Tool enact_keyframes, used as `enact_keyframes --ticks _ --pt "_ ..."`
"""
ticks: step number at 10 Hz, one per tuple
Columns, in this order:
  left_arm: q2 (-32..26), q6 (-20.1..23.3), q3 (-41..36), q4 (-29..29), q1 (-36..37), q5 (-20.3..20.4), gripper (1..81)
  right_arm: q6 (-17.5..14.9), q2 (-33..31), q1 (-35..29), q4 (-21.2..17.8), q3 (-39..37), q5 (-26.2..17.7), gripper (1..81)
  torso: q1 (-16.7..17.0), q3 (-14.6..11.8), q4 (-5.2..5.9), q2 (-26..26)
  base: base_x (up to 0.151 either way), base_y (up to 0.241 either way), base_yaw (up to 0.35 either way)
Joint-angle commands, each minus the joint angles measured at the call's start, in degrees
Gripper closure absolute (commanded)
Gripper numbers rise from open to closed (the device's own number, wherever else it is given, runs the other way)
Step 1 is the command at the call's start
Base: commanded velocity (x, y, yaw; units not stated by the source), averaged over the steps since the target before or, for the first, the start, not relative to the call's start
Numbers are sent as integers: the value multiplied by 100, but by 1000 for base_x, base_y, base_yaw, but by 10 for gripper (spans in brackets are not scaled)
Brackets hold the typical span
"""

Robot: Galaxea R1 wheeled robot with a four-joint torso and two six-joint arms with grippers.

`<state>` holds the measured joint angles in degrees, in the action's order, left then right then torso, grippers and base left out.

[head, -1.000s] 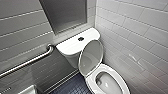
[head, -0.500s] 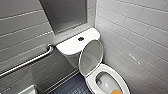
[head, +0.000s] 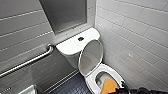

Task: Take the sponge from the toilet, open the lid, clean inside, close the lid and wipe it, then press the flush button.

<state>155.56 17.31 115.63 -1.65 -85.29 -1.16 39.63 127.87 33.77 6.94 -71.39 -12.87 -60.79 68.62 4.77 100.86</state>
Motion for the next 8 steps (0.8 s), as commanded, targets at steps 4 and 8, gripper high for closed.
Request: enact_keyframes --ticks 4,8 --pt "-51 9 -102 42 -107 -499 10 370 1935 -1657 18 -2156 -1270 811 0 0 0 0 0 0 0" --pt "19 9 91 42 -133 -499 10 1089 2940 -1685 -87 -3574 -447 811 0 2 0 -5 0 0 0"
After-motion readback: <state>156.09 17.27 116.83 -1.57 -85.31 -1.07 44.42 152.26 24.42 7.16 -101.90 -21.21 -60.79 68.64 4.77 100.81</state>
